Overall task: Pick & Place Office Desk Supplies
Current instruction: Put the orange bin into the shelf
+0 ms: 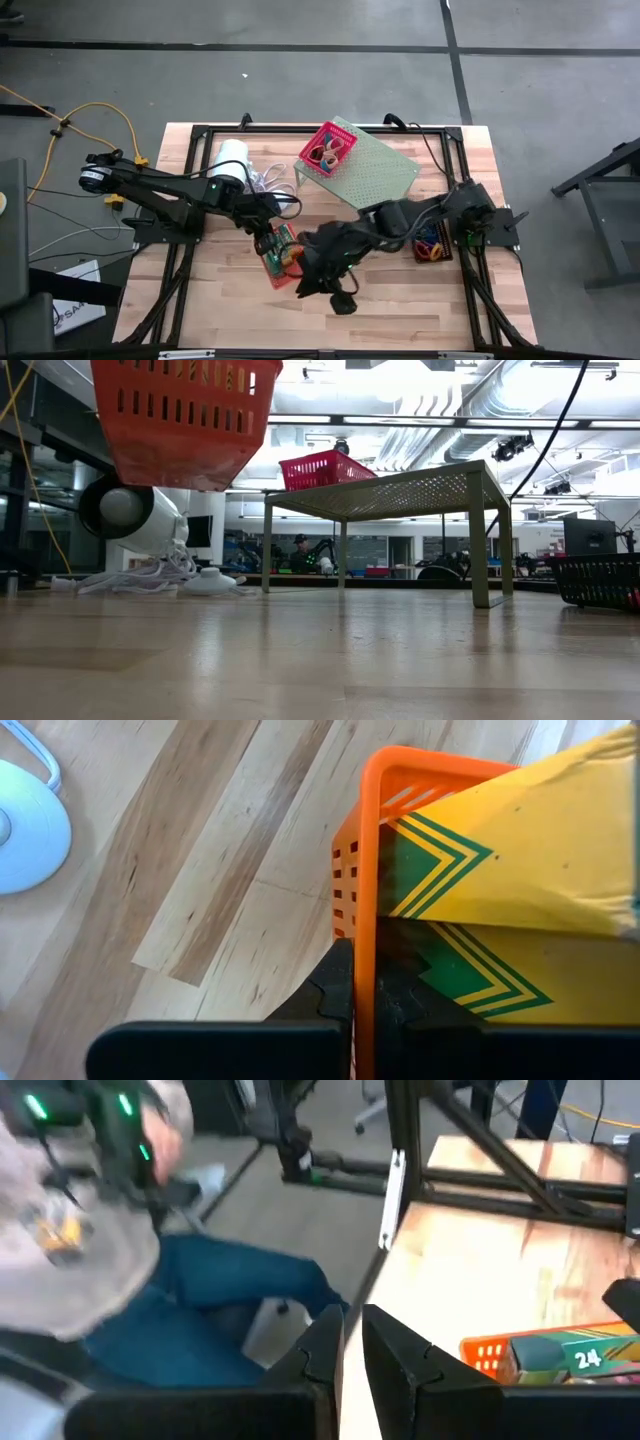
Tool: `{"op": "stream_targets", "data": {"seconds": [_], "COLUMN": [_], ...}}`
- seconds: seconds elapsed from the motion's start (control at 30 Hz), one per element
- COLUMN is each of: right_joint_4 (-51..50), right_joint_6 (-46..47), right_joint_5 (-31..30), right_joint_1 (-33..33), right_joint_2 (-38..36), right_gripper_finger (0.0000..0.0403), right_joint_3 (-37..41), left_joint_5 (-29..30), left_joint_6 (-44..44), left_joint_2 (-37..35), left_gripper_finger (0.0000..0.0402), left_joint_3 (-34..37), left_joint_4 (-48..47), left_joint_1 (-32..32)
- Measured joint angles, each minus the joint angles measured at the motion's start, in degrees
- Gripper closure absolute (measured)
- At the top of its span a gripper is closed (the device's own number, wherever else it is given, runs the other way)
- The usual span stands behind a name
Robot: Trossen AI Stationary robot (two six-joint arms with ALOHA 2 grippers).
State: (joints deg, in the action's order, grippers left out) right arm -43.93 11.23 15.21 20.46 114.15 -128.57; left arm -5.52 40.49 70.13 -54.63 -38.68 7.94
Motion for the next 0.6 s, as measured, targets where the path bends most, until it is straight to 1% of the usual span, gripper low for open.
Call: {"op": "stream_targets", "data": {"seconds": [0.1,0.17,0.33,0.47,0.6], "right_joint_4": [-0.5,-1.3,-3.0,-3.1,-3.2], "right_joint_6": [-5.2,-8.6,-15.4,-19.0,-19.6], "right_joint_5": [-0.1,-1.3,-8.5,-13.6,-19.2], "right_joint_1": [0.3,0.9,2.9,4.3,5.2], "right_joint_2": [2.0,2.8,3.4,4.9,5.9], "right_gripper_finger": [0.0373,0.0373,0.0366,0.0342,0.0301], "right_joint_3": [0.0,0.1,0.1,0.0,-0.1], "left_joint_5": [0.0,-0.1,-0.3,-0.4,-0.4], "left_joint_6": [0.0,0.0,0.1,0.2,0.7], "left_joint_2": [0.0,0.0,0.0,0.0,0.0], "left_gripper_finger": [0.0401,0.0401,0.0401,0.0402,0.0402], "left_joint_3": [0.0,0.0,0.0,0.0,0.0], "left_joint_4": [0.2,0.2,0.2,0.2,0.4], "left_joint_1": [0.0,0.0,0.3,1.0,1.8]}}
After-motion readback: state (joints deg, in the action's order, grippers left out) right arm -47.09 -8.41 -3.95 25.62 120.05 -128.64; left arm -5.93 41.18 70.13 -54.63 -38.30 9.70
